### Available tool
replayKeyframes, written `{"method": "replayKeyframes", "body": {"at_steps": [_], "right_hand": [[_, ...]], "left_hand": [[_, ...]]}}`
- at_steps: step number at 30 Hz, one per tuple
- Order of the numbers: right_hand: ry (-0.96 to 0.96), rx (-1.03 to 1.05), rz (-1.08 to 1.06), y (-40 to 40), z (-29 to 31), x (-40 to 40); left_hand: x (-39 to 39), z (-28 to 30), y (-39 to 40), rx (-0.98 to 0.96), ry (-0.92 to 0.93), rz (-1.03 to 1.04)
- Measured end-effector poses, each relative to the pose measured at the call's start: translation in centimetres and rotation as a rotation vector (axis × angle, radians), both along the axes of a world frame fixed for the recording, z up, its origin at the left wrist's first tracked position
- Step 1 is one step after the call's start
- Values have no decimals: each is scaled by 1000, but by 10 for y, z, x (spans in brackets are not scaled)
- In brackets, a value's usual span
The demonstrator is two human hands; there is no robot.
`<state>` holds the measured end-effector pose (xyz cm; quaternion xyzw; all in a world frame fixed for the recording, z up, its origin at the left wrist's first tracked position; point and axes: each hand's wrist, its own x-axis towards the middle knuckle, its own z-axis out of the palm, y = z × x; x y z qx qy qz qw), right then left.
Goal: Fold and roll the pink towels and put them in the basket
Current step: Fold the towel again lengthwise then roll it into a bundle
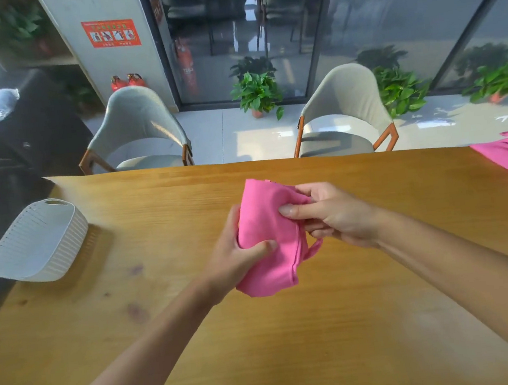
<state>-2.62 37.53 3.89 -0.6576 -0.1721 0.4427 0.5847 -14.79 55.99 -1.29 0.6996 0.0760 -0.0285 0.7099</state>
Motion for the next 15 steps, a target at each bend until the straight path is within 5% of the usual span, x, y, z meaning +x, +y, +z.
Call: {"method": "replayKeyframes", "body": {"at_steps": [3,9,13,15], "right_hand": [[23,50,-68,-2,4,-13],[33,42,-169,-10,14,-26],[4,43,-79,-14,34,-25],[148,162,-71,-23,46,-17]], "left_hand": [[0,10,-18,-22,2,42],[3,34,-42,289,-47,251],[0,40,-49,200,-146,314],[-1,43,-44,125,-161,330]]}}
